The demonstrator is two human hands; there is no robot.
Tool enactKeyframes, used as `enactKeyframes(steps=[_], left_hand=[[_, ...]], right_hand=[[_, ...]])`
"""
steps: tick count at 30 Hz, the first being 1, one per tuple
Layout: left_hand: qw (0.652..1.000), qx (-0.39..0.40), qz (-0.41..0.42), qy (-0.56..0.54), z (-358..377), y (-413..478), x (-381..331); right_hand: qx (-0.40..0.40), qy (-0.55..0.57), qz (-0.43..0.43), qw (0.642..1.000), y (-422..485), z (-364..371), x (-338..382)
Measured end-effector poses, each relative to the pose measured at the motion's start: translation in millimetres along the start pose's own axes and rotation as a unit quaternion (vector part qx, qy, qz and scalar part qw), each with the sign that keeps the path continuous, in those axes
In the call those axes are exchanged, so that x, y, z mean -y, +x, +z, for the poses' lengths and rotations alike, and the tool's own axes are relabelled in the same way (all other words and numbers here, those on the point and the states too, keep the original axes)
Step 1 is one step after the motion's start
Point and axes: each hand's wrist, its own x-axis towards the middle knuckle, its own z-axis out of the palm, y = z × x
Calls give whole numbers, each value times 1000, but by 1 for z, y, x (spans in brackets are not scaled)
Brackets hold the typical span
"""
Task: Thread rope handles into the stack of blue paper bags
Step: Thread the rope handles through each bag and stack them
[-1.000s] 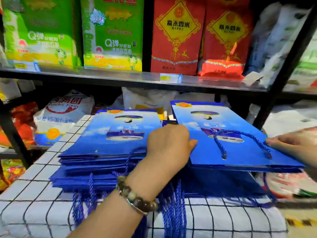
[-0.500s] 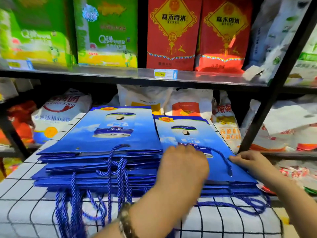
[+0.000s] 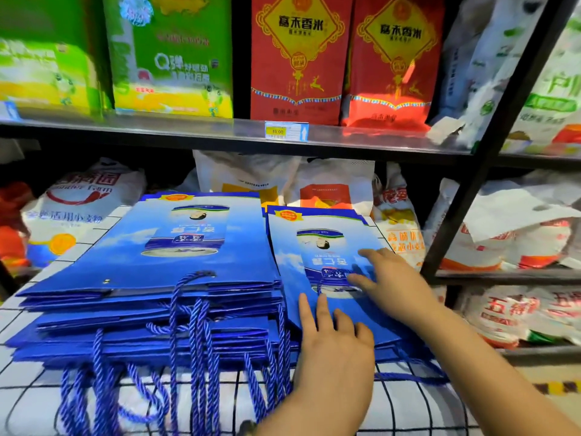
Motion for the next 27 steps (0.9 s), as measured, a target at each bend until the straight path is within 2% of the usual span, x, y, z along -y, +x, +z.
enactKeyframes(steps=[4, 6, 9, 13, 19, 21, 23, 25, 27], left_hand=[[998, 53, 20, -29, 2, 1, 5], [998, 38, 12, -45, -1, 2, 8], [992, 110, 29, -54, -6, 2, 13], [991, 104, 23, -79, -5, 4, 15], [989, 133, 21, -57, -16, 1, 16], [990, 124, 35, -56, -19, -5, 17], [995, 39, 70, -63, -20, -17, 18], [986, -7, 85, -146, -31, -36, 23], [973, -103, 91, -184, -40, -55, 36]], right_hand=[[130, -29, -36, 990, 12, 25, 11], [169, -47, -38, 984, 14, 30, 7], [182, -64, -42, 980, 16, 32, 3], [186, -80, -43, 978, 17, 35, 4], [179, -74, -37, 980, 15, 34, 7], [159, -64, -39, 984, 14, 34, 9], [110, -49, -46, 992, 12, 30, 10], [9, -47, -78, 996, 8, 22, 14], [-99, -36, -125, 987, 3, 12, 24]])
